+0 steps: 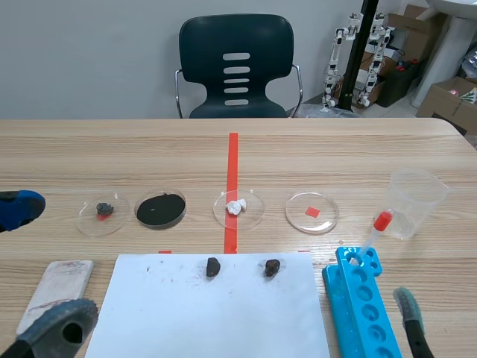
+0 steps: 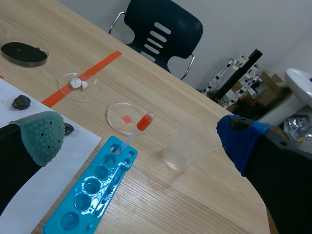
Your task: Pick up the dropper by the top with the right hand
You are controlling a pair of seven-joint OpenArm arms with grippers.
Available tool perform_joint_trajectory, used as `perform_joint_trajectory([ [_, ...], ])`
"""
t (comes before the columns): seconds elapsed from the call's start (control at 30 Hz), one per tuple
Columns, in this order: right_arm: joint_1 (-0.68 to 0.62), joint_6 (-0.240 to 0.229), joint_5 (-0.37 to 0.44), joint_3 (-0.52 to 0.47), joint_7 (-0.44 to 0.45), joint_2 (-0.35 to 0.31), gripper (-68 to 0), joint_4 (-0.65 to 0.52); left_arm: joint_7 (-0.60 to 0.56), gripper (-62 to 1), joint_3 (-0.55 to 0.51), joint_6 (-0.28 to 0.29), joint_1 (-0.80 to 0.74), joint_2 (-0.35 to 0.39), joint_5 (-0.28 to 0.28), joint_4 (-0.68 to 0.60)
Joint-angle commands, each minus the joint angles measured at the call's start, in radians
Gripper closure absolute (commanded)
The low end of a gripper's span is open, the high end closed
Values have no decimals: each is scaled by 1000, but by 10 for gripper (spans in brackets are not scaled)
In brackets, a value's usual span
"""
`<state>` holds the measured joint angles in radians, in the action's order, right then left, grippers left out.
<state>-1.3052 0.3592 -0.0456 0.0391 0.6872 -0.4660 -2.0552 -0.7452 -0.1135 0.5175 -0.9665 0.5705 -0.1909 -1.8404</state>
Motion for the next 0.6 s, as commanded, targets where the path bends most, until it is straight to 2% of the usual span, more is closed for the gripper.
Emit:
perform_joint_trajectory([
  [0.0,-3,7,-8,-5,14,-7,-679,-11,-16,-623,3,3,0,-8,-7,-9],
  [0.57,-10,6,-8,-5,45,-5,-679,-11,-16,-623,3,3,0,-8,-7,-9],
])
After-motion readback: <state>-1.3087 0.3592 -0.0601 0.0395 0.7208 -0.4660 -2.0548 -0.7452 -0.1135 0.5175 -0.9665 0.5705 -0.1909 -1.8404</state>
